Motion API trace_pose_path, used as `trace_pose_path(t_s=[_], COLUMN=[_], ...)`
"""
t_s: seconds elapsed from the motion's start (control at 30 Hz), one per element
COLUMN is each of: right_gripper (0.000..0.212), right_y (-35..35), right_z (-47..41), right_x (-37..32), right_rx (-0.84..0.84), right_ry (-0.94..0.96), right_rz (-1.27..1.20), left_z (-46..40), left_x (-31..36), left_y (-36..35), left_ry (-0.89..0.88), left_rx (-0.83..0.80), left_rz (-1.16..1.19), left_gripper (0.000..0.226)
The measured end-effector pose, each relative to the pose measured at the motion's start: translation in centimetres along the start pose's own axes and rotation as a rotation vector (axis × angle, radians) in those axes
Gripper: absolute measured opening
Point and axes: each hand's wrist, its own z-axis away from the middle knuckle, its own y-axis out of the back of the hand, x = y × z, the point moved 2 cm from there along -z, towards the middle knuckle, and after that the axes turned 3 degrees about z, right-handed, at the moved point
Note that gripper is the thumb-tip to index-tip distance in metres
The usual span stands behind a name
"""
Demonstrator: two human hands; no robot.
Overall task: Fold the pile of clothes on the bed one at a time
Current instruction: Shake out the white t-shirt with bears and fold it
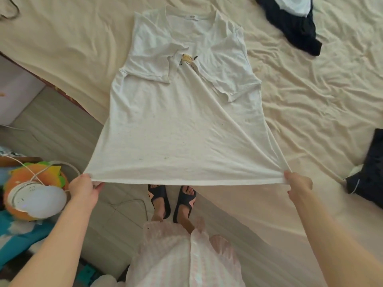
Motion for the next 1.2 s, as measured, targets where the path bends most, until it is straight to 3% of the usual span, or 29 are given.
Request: trace_pose_path(t_s=[0.13, 0.3, 0.4, 0.6, 0.77, 0.93, 1.07, 1.2], right_gripper=[0.006, 0.032, 0.034, 0.046, 0.039, 0.038, 0.037, 0.034], right_y=[-0.2, -0.8, -1.5, -4.9, -12.8, -23.0, -31.6, -39.1], right_z=[0.2, 0.3, 0.6, 3.9, 9.3, 13.9, 16.4, 19.2], right_x=[0.5, 1.0, 1.0, -2.4, -8.3, -15.4, -21.9, -27.5], right_rx=[-0.112, -0.093, -0.056, 0.08, -0.13, -0.369, -0.438, -0.397], right_ry=[-0.079, -0.097, -0.051, 0.332, 0.589, 0.693, 0.932, 1.178], right_rz=[-0.166, -0.114, 0.033, 0.488, 0.446, 0.45, 0.557, 0.617], left_z=[-0.5, -0.7, -0.8, -0.5, -1.3, -4.3, -7.6, -9.5], left_x=[-0.3, -2.1, -2.7, -1.9, 1.3, 6.8, 10.6, 12.5], left_y=[0.0, 1.4, 1.7, -2.1, -7.7, -14.0, -19.7, -23.3], left_ry=[-0.022, 0.002, 0.008, 0.024, -0.132, -0.45, -0.644, -0.665], left_rx=[-0.042, -0.01, -0.02, -0.197, -0.268, -0.232, -0.307, -0.367], left_rz=[-0.02, -0.239, -0.391, -0.53, -0.525, -0.611, -0.678, -0.636], left_gripper=[0.046, 0.038, 0.031, 0.036, 0.031, 0.029, 0.034, 0.038])
